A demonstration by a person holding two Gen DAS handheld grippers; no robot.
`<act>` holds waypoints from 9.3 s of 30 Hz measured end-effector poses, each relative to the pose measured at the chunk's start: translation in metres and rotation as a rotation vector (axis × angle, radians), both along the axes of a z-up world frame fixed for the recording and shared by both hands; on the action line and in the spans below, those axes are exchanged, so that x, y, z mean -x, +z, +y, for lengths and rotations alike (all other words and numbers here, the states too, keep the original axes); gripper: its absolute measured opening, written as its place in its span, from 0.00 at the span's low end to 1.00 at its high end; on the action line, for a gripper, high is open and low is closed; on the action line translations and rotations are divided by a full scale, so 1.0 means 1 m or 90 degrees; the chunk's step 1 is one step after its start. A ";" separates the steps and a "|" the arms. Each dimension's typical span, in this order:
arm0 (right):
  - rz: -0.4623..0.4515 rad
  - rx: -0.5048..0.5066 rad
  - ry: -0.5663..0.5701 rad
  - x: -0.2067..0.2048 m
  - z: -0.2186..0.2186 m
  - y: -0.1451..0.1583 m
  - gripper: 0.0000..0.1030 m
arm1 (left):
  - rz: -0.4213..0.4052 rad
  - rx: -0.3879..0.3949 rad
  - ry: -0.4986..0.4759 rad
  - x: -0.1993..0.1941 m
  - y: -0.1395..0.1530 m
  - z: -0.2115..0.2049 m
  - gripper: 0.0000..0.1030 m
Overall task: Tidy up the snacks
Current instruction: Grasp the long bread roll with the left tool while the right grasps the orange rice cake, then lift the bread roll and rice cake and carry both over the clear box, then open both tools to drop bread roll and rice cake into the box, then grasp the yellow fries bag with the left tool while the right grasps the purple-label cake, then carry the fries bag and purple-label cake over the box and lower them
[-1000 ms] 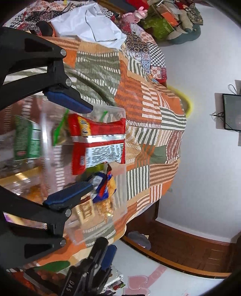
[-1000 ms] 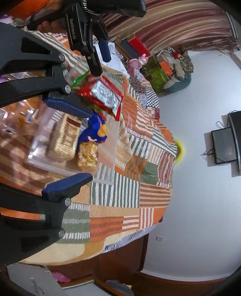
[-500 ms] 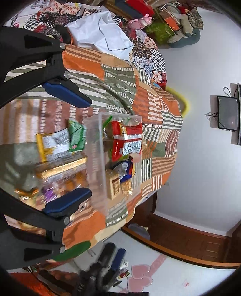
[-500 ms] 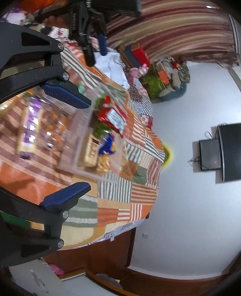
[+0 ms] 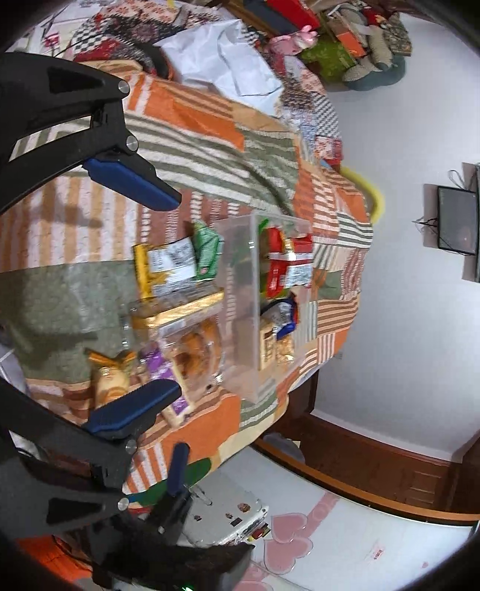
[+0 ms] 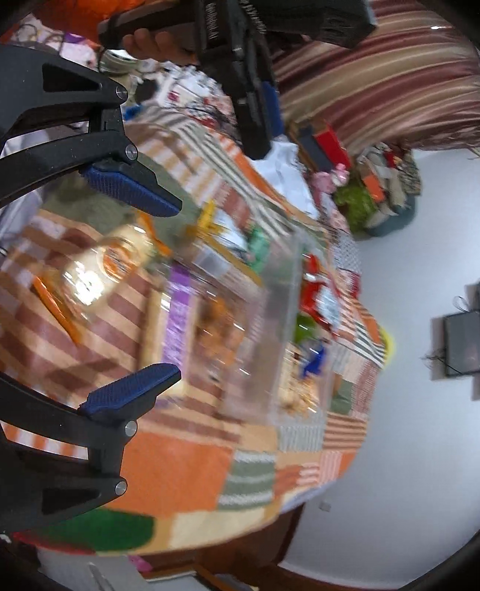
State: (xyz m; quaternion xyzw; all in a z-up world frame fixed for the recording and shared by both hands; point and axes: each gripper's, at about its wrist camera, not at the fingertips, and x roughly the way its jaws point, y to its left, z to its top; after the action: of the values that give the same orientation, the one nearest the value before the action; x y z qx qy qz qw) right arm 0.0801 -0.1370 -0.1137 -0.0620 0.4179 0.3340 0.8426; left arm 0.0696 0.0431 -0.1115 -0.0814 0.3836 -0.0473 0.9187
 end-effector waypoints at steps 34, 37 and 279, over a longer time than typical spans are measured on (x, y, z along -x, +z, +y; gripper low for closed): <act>-0.036 -0.046 -0.068 -0.023 -0.047 0.023 0.31 | 0.083 0.017 -0.037 -0.052 -0.056 -0.034 0.61; -0.030 -0.044 -0.089 -0.032 -0.052 0.019 0.31 | 0.095 0.010 -0.042 -0.066 -0.063 -0.042 0.58; -0.094 -0.065 -0.126 -0.145 0.008 0.055 0.41 | -0.075 -0.009 0.001 -0.174 0.012 0.018 0.42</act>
State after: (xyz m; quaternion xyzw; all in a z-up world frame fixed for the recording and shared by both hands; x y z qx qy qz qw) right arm 0.2251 -0.1295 -0.0592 -0.0016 0.3414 0.2644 0.9020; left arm 0.2439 0.0607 -0.1000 -0.0726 0.3291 -0.0485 0.9403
